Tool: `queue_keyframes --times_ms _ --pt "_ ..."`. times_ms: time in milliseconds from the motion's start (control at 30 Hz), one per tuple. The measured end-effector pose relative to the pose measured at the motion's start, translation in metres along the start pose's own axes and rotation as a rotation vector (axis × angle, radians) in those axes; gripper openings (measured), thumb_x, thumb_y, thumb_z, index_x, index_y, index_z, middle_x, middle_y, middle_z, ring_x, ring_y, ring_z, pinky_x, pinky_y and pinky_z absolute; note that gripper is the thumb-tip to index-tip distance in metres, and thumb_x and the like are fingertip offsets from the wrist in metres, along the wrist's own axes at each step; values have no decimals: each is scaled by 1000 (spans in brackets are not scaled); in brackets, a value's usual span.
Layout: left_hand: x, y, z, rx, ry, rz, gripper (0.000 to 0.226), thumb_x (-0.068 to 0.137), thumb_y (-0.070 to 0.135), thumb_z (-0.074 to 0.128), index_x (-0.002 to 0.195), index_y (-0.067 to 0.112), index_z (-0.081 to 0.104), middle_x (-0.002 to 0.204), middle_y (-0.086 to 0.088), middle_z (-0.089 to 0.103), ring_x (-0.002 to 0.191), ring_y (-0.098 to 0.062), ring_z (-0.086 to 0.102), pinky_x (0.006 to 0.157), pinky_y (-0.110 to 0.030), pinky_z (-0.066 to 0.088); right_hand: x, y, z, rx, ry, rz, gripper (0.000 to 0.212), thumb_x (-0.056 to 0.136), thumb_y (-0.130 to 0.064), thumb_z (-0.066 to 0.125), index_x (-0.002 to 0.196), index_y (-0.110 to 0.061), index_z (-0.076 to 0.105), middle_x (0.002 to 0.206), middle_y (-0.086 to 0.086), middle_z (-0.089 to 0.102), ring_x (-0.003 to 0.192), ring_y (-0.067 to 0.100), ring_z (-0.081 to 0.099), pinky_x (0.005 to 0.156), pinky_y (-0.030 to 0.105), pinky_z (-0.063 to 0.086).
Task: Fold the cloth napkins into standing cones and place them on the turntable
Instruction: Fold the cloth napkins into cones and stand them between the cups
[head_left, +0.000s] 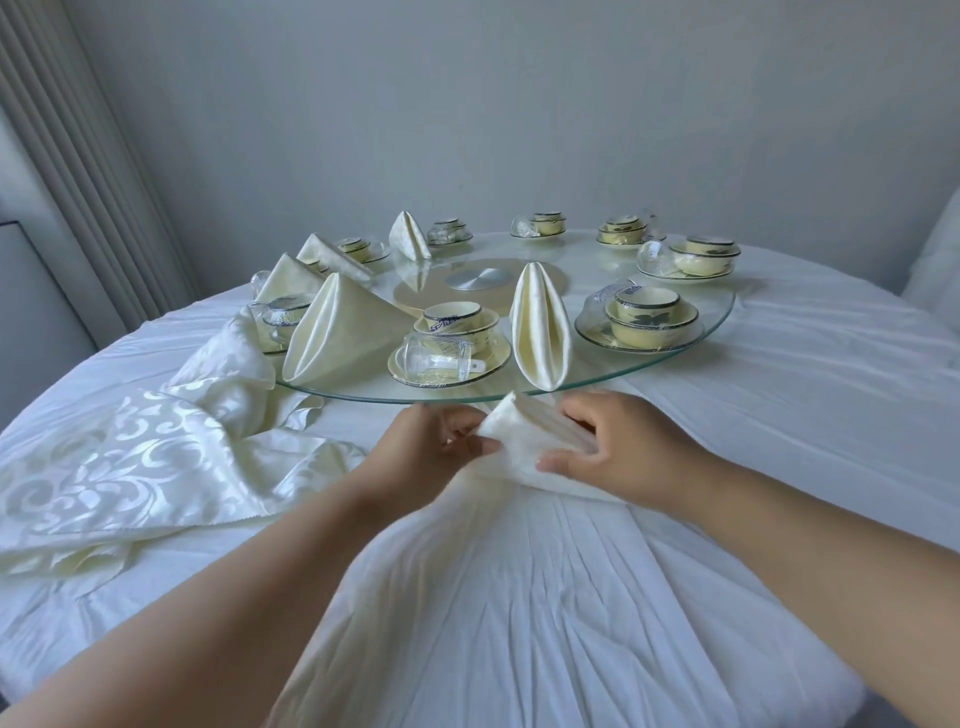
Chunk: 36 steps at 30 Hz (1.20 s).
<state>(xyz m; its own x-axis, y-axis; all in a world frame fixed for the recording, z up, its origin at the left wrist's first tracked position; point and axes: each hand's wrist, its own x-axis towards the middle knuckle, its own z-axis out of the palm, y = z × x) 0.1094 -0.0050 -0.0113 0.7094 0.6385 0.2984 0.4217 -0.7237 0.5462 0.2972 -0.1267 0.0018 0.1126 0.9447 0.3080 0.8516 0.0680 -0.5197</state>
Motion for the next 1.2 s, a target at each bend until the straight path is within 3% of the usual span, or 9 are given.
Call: queue_keyframes --times_ms 100,167,233,333,400,467,667,900,1200 --pt "12 9 -7 -124 -11 2 36 84 42 62 85 6 68 78 -8 68 67 -3 51 67 -26 41 -1 3 -11 102 105 17 30 80 -31 73 69 -8 57 58 -3 44 54 8 37 53 28 27" --pt "18 14 -2 -269 26 -57 22 90 36 59 97 19 71 97 2 73 86 1 60 84 -22 46 -4 5 -23 122 189 50 29 80 -28 73 67 -7 57 57 -3 45 54 9 37 53 30 29" --pt "25 17 5 -342 76 -165 37 88 33 48 117 21 66 117 1 68 110 -7 58 103 -31 42 -10 8 -39 122 280 78 25 79 -24 74 69 -5 61 57 6 52 56 13 42 54 33 35" --pt "32 22 15 -173 10 -247 46 91 10 36 133 16 55 108 5 64 100 -16 56 93 -27 42 -19 15 -62 47 383 125 24 78 -25 74 74 -4 65 67 19 61 58 22 48 56 34 39" --pt "39 27 20 -14 -75 -235 53 92 6 33 142 19 45 134 3 55 121 -16 49 104 -26 37 -22 20 -68 44 423 156 26 79 -26 73 72 -4 63 61 15 56 57 24 47 55 32 35" --pt "46 29 25 166 -142 -231 57 93 12 32 149 21 33 155 7 30 142 -14 27 115 -29 24 -24 23 -69 41 439 181 31 80 -26 73 68 -2 57 56 5 45 54 19 38 53 31 28" --pt "46 28 32 484 -153 -250 61 90 18 31 150 29 24 155 21 20 138 -12 32 99 -30 35 -19 25 -62 102 471 203 36 80 -27 73 69 3 55 57 4 42 54 17 36 54 30 27" --pt "38 20 30 523 -100 -287 60 91 21 30 150 29 23 155 23 18 134 -13 38 94 -30 38 -17 18 -58 155 493 176 36 80 -29 72 76 5 59 61 7 47 58 17 40 55 30 30" --pt "25 -4 1 558 -63 -402 58 91 21 31 149 31 29 155 23 21 137 -11 35 97 -29 36 -20 5 -59 214 530 168 39 79 -27 72 61 -3 48 54 -2 37 55 16 34 54 30 26"
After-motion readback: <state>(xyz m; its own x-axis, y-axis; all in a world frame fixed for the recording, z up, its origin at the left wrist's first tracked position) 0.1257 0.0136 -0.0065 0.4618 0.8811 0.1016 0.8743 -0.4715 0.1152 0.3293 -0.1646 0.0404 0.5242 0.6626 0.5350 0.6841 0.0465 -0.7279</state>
